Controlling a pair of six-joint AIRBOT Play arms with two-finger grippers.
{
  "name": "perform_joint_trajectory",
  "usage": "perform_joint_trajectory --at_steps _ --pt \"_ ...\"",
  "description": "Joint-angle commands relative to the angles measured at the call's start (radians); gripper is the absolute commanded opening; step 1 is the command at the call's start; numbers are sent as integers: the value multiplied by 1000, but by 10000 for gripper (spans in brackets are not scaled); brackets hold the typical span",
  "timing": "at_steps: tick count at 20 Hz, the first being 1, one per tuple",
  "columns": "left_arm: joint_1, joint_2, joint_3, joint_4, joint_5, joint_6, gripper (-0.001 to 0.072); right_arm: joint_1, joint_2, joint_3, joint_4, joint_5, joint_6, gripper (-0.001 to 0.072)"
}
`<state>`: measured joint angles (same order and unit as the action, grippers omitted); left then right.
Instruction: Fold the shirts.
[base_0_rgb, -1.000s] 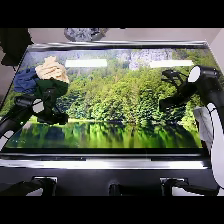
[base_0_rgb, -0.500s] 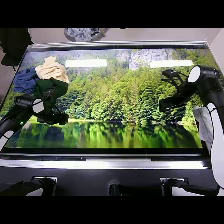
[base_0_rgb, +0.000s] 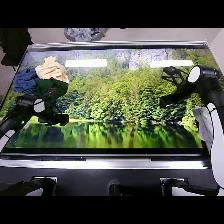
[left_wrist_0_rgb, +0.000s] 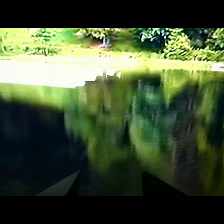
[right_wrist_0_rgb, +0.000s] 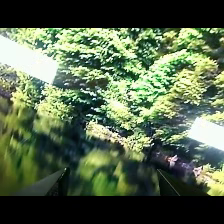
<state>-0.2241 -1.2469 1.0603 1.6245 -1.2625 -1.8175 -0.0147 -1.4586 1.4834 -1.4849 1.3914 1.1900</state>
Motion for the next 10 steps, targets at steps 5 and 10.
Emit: perform_joint_trajectory --at_steps 5,10 --pt "-1 -33 -1 -3 10 0 480 0 0 0 -10 -60 0 629" --pt "50 -47 121 -2 248 -1 720 0 0 0 -20 -133 0 706"
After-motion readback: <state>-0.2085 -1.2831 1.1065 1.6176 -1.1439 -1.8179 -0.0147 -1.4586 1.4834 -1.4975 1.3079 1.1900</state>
